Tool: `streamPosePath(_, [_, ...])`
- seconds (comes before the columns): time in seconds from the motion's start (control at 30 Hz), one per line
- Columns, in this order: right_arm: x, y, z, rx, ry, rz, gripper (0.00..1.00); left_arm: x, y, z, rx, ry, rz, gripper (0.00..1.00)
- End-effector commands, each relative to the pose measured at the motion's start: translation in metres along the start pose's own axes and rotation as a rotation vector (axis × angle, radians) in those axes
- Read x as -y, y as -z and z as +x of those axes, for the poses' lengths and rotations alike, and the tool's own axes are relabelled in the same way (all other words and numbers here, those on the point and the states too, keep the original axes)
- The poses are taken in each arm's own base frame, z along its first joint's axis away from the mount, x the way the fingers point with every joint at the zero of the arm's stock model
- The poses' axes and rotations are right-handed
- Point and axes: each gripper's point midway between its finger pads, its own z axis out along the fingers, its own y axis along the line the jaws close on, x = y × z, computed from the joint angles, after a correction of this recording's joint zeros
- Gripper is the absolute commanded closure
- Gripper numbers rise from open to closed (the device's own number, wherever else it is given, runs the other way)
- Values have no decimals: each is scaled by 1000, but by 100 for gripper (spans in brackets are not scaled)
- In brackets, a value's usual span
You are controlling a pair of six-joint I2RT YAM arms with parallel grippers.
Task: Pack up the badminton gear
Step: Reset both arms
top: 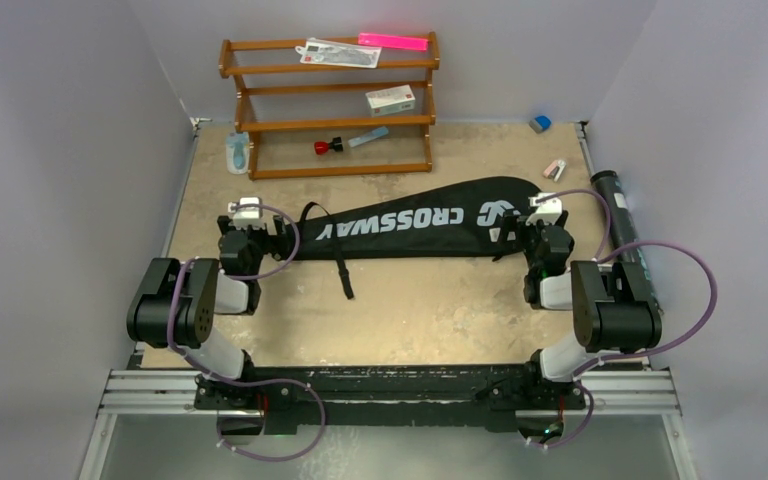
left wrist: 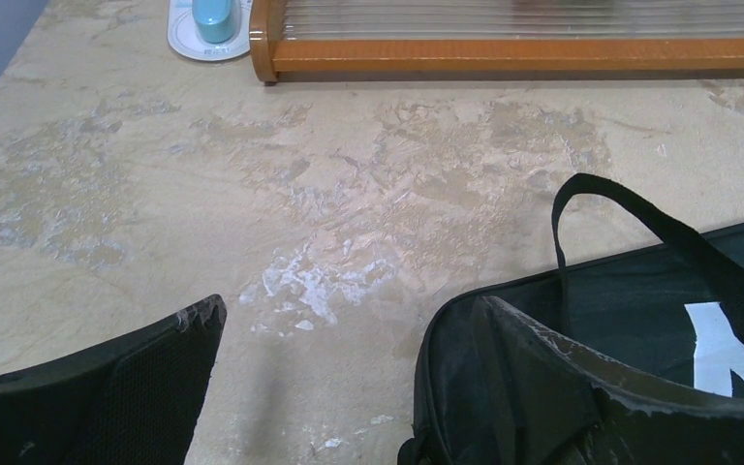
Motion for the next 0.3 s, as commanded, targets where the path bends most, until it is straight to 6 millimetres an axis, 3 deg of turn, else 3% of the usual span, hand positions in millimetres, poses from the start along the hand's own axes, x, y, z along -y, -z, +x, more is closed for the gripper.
streamPosePath(0.0, [4, -2, -9, 35, 21, 13, 1, 1, -3, -17, 62, 12, 13, 4])
streamPosePath(0.27, [4, -2, -10, 37, 21, 13, 1, 1, -4, -16, 60, 11, 12, 3])
